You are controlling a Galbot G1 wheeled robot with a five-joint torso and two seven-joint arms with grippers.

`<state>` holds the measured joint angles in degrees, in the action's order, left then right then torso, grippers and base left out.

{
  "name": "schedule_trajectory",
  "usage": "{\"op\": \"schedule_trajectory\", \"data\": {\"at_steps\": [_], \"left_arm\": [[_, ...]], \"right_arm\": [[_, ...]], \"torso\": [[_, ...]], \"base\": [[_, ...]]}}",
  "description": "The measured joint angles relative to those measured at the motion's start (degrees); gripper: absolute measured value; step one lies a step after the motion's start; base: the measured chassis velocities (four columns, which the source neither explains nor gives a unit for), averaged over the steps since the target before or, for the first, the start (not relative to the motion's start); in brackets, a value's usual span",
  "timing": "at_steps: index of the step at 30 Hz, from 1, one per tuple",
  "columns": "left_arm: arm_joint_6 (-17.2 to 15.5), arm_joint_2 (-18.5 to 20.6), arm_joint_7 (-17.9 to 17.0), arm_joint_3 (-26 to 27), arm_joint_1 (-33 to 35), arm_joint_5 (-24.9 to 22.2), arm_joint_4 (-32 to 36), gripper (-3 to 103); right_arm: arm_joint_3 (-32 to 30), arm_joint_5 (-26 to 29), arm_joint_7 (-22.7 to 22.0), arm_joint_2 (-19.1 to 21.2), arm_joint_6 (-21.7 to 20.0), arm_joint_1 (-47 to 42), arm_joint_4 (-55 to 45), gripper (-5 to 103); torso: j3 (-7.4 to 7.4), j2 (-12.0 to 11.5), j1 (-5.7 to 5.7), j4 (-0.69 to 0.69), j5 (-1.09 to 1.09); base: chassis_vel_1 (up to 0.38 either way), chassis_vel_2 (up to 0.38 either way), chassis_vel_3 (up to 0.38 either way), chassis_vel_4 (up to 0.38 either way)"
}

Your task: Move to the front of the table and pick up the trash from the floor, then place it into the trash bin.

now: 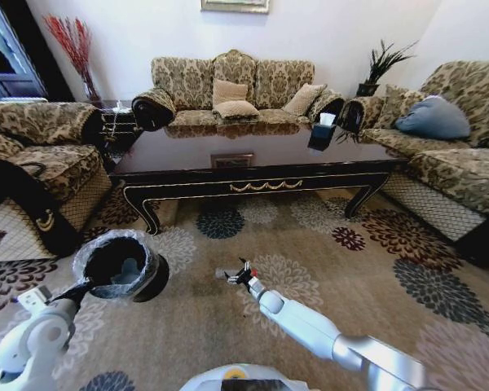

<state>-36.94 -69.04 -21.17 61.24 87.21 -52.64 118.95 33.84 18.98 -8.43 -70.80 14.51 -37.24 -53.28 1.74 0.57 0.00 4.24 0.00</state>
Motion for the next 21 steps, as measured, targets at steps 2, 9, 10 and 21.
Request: {"op": "schedule_trajectory", "data": {"at_steps": [2,9,10,21], "left_arm": [[-0.1,0.0,-0.1,0.0,0.0,0.0,0.3,2],[-0.2,-0.2,-0.4,0.0,0.5,-0.1,0.6,2],[-0.2,-0.3,-0.5,-0.1,0.5,-0.1,0.6,2],[-0.2,-0.8,-1.0,0.0,1.0,-0.1,1.5,2]], "right_arm": [[-0.1,-1.4,0.0,-0.6,0.0,-0.1,1.6,100],[-1.2,-5.1,-0.1,-3.6,0.4,0.1,8.3,100],[-1.3,-5.2,-0.1,-3.9,0.4,0.2,9.0,100],[-1.7,-6.7,1.2,-7.7,1.6,2.5,16.9,100]], "torso": [[0.00,0.0,0.00,0.00,0.00],[0.00,0.0,0.00,-0.01,0.01],[0.00,0.0,0.00,-0.01,0.00],[0.00,0.0,0.00,-0.01,0.00]], "base": [[0.000,0.000,0.000,0.000],[0.000,0.000,0.000,0.000],[0.000,0.000,0.000,0.000],[0.000,0.000,0.000,0.000]]}}
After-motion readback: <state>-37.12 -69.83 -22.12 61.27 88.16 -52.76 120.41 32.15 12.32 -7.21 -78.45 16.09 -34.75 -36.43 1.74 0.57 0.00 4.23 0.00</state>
